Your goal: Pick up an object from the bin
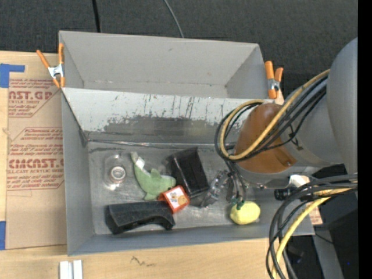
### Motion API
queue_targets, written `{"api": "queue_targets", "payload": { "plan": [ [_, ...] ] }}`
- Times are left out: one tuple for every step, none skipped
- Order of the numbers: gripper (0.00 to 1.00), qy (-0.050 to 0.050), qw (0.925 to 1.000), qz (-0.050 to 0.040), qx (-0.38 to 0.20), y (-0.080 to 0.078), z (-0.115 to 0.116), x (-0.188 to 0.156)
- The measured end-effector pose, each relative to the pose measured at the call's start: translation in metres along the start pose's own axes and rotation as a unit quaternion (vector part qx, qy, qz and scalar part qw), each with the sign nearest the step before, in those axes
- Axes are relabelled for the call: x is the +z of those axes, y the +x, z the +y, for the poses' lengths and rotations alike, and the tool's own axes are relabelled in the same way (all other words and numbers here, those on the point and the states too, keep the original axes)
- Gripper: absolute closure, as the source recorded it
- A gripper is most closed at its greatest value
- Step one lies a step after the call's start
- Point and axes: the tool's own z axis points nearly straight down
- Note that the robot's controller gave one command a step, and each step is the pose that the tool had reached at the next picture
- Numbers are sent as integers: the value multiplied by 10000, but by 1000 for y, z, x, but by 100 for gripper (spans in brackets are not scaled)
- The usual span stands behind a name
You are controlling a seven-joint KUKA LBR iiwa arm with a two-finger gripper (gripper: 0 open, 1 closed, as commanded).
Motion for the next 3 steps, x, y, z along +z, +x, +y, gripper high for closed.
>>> {"api": "queue_targets", "payload": {
  "plan": [
    [100,12,10000,32,-27,2,0,-46],
    [0,-5,9998,-9,223,-13,23,-65],
    [0,-3,9998,-10,223,-13,23,-65]
  ]
}}
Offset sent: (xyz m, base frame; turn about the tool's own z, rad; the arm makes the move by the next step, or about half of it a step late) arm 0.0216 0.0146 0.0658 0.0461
